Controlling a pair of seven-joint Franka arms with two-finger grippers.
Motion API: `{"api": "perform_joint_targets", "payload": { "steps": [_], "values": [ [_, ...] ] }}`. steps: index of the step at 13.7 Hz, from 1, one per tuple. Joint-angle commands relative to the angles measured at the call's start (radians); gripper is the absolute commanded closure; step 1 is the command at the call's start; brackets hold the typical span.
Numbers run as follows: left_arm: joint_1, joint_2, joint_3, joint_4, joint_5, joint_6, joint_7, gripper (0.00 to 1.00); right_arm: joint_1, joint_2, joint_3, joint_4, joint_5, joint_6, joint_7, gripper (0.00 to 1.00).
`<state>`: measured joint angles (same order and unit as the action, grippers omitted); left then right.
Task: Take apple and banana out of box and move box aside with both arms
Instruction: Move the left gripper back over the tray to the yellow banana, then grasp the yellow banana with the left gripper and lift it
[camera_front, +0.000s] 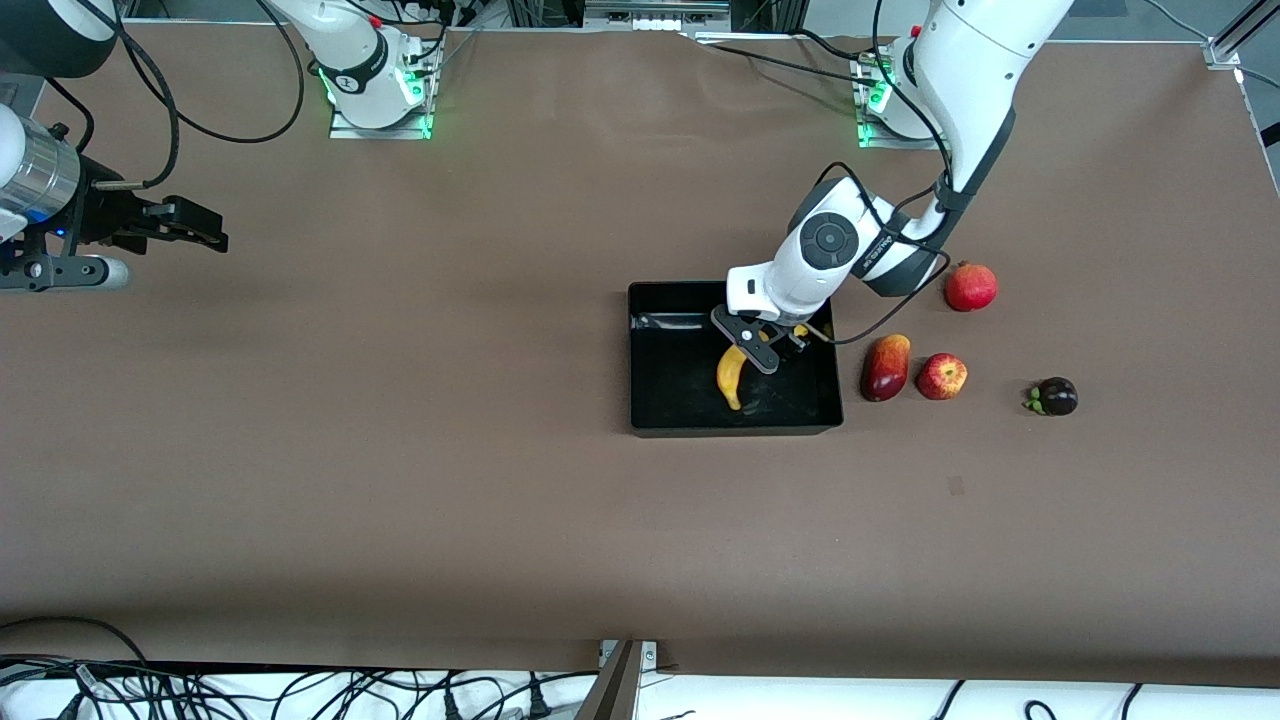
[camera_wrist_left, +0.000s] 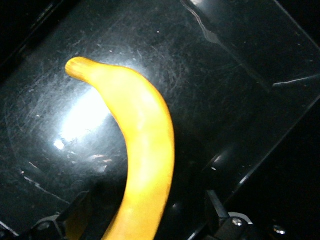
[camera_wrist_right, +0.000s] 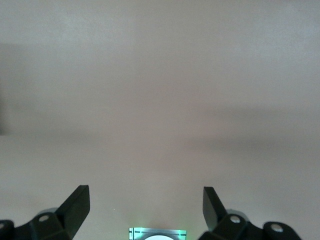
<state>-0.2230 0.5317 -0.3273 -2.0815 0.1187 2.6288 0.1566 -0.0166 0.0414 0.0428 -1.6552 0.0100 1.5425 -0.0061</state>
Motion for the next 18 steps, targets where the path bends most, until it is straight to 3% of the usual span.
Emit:
{"api": "perform_joint_targets", "payload": {
  "steps": [1,4,5,7,8,16,18],
  "values": [
    [-0.012,0.037,0.025,0.021,0.030,0.028,-0.020,0.00,-0.002,0.014,-0.004,0.020,0.016,-0.016,-0.014,0.00],
    [-0.021,0.060,0.040,0.021,0.030,0.066,-0.020,0.00,-0.003,0.017,-0.004,0.021,0.016,-0.007,-0.006,0.00],
    [-0.021,0.060,0.040,0.021,0.032,0.065,-0.019,0.09,-0.003,0.020,-0.004,0.021,0.016,-0.005,-0.002,0.00],
    [-0.022,0.056,0.040,0.021,0.048,0.065,-0.017,0.87,-0.002,0.020,-0.004,0.021,0.015,-0.004,0.000,0.00],
    [-0.022,0.053,0.040,0.023,0.082,0.063,-0.017,1.00,-0.002,0.021,-0.004,0.021,0.008,-0.004,-0.006,0.00],
    [-0.010,-0.051,0.034,0.018,0.096,0.036,-0.019,1.00,-0.002,0.021,-0.004,0.021,0.011,-0.005,-0.003,0.00],
    [0.000,-0.120,0.016,0.024,0.081,-0.047,-0.019,1.00,-0.002,0.021,-0.004,0.021,0.010,-0.004,0.000,0.00]
  ]
}}
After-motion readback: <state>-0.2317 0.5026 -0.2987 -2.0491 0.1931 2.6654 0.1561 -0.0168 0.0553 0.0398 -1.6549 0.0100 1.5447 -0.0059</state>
